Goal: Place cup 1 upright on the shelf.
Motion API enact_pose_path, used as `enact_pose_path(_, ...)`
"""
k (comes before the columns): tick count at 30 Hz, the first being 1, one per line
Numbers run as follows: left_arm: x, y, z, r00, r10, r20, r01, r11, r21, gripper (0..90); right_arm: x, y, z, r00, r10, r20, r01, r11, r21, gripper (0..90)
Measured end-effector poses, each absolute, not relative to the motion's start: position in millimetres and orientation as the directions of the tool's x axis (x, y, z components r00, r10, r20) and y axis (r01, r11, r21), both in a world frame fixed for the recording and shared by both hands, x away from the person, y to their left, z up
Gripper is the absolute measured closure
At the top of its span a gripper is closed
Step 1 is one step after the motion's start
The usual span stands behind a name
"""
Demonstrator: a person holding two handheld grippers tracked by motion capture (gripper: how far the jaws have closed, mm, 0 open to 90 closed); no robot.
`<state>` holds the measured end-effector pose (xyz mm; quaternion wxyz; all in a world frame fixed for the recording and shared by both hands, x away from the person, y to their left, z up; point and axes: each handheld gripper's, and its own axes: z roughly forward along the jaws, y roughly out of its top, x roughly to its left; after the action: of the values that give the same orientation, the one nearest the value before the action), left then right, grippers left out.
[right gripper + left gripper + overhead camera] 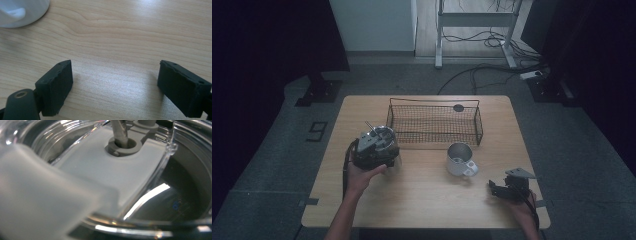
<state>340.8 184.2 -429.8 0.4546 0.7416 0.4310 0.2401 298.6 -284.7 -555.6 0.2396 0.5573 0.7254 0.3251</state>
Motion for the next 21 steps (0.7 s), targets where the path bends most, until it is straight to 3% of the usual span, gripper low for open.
enact_pose_path(21,350.6,176.2,-419.2,0.516,0.856,-0.024,0.422,-0.230,0.877,4.0,298.6,-284.8,-555.6,-0.257,0.966,0.015,0.654,0.163,0.739,12.7)
